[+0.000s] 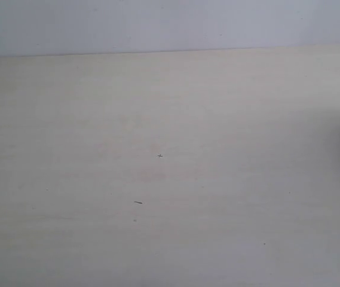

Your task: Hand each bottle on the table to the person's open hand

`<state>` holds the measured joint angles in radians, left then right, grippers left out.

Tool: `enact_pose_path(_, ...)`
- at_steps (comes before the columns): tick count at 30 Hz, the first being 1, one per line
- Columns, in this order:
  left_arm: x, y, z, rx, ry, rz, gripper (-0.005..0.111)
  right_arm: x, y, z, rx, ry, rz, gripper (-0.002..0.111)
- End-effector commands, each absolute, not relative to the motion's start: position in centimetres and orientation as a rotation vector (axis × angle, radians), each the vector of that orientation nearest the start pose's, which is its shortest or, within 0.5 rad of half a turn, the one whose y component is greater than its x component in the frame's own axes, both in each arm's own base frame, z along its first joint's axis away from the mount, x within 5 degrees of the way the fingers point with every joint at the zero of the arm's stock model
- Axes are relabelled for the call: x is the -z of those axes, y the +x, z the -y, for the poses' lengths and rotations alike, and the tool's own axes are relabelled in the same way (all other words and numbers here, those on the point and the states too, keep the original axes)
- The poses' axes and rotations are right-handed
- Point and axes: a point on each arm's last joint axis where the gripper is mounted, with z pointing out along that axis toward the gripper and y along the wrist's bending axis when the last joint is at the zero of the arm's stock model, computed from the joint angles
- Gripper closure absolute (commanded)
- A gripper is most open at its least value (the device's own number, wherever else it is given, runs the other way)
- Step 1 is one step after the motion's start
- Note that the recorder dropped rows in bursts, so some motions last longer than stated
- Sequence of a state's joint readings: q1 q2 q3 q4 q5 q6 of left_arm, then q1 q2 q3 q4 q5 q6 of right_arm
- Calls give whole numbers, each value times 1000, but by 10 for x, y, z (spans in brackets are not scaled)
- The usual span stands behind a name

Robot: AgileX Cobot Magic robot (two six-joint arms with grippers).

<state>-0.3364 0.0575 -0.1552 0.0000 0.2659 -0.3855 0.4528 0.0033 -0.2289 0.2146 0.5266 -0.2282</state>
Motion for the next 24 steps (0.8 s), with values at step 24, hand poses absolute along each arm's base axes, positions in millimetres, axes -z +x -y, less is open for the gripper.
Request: enact_pose_path(24, -200, 56, -7, -106, -87, -1627, 105, -241, 30, -26, -392, -516, -1714, 108)
